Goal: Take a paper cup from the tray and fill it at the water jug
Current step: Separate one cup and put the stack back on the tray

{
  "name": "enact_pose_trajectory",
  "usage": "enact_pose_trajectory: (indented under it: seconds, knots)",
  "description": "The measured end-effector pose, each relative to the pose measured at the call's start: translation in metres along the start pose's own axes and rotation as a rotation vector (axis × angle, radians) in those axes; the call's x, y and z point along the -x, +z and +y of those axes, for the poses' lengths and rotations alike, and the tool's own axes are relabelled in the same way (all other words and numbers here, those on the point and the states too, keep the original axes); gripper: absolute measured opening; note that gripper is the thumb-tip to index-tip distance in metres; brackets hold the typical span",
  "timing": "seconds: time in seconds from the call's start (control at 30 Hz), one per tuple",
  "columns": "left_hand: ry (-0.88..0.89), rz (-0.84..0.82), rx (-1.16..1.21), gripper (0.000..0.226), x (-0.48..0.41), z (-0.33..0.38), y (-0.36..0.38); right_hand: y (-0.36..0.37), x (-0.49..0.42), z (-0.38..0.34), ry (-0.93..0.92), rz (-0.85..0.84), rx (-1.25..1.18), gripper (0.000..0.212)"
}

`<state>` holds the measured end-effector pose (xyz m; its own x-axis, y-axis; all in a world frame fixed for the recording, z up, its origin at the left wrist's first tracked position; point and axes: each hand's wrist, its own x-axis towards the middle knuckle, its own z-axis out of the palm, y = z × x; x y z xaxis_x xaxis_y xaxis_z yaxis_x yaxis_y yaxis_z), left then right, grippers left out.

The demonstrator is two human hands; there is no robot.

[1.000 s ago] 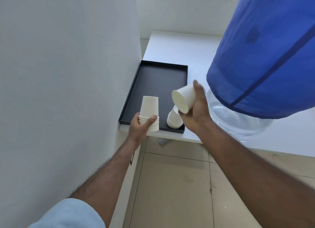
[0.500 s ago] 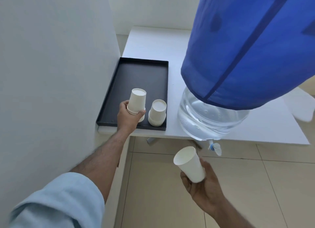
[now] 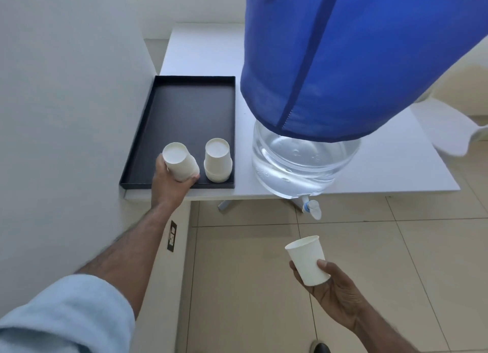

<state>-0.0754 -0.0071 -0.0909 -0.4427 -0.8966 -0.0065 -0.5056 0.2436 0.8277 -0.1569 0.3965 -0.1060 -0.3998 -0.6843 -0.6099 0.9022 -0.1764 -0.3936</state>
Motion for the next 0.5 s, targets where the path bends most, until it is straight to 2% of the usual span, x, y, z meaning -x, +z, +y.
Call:
enact_pose_trajectory:
  seconds: [0.1, 0.13, 0.2, 0.27, 0.33, 0.4, 0.43, 0.5]
  knots:
    - [0.004, 0.111, -0.111, 0.098, 0.029, -0.013, -0.002, -0.011, -0.005, -0.006, -0.019, 0.023, 0.062, 0.065]
    - [0.002, 0.187, -0.13, 0.093, 0.047, -0.017, 0.001, -0.014, -0.007, -0.008, -0.023, 0.037, 0.104, 0.065]
    - [0.016, 0.368, -0.115, 0.067, 0.084, -0.023, 0.008, -0.018, -0.011, -0.012, -0.021, 0.075, 0.205, 0.067]
    - [0.08, 0.399, -0.098, 0.044, 0.12, -0.018, 0.025, -0.022, -0.016, -0.015, -0.027, 0.112, 0.274, 0.07]
    - [0.221, 0.198, -0.053, 0.029, 0.15, -0.005, 0.049, -0.023, -0.024, -0.015, -0.04, 0.153, 0.317, 0.072]
    - [0.293, -0.121, -0.001, 0.019, 0.176, 0.02, 0.078, -0.026, -0.032, -0.016, -0.066, 0.195, 0.368, 0.074]
    - [0.27, -0.262, 0.013, 0.013, 0.185, 0.034, 0.093, -0.027, -0.036, -0.016, -0.082, 0.213, 0.394, 0.074]
    - [0.087, -0.507, 0.057, 0.005, 0.198, 0.056, 0.119, -0.028, -0.044, -0.018, -0.103, 0.238, 0.427, 0.074]
